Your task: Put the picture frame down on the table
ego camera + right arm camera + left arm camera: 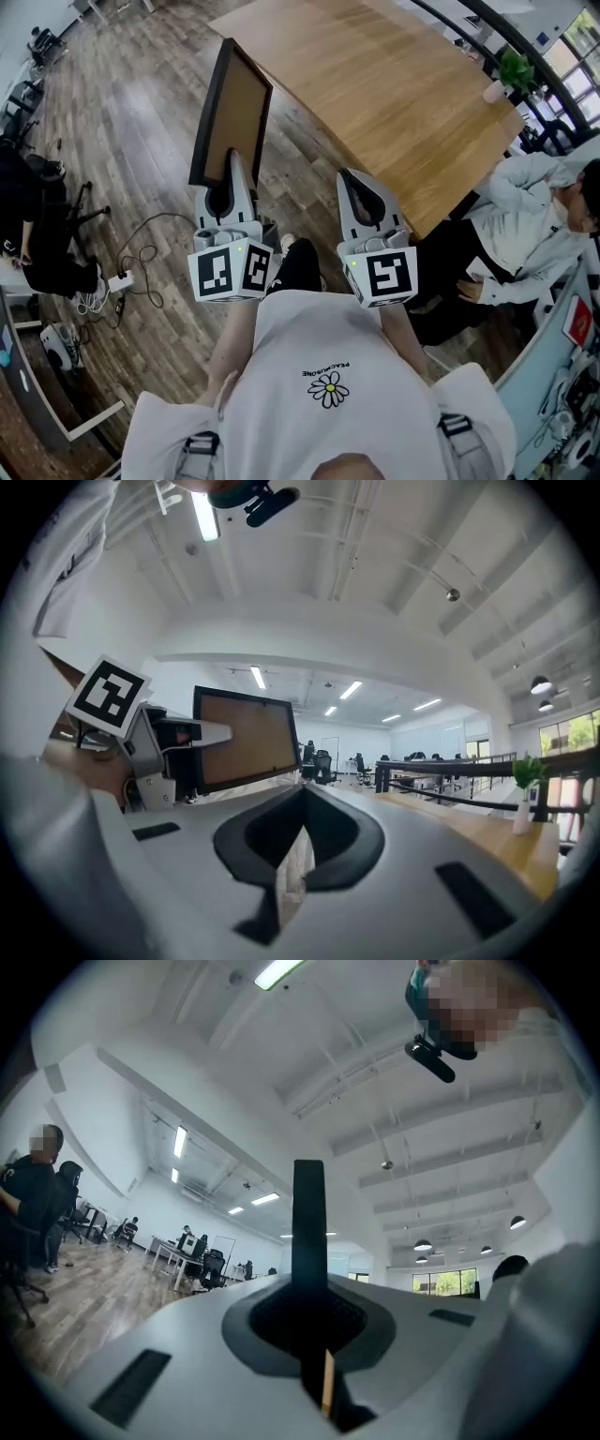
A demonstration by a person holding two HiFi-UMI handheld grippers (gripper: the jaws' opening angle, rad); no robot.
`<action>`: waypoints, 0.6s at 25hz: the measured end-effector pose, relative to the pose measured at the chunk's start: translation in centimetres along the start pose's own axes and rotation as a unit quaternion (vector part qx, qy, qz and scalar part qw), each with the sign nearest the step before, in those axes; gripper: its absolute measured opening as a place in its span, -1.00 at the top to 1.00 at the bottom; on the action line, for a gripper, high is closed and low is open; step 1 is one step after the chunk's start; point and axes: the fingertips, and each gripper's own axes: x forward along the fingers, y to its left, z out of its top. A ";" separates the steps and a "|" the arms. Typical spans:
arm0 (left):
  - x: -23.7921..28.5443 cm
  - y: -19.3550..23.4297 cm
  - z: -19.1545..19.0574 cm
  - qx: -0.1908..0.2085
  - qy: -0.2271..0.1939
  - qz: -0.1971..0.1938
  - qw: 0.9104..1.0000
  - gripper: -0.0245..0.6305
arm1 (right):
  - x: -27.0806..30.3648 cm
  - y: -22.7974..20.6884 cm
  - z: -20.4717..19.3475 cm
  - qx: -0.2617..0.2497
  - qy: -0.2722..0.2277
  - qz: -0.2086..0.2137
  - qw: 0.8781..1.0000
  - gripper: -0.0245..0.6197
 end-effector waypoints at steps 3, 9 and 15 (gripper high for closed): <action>1.2 0.5 0.4 0.000 -0.014 0.000 1.000 0.85 | 0.6 -0.5 0.3 -0.008 -0.008 0.002 1.000 0.90; 6.1 0.9 0.7 -0.017 -0.044 -0.022 0.999 0.85 | 3.8 -2.2 1.5 -0.016 -0.033 0.007 0.999 0.90; 12.0 2.1 0.2 -0.015 -0.059 -0.055 0.997 0.85 | 8.8 -4.6 1.4 -0.010 -0.044 -0.019 0.999 0.90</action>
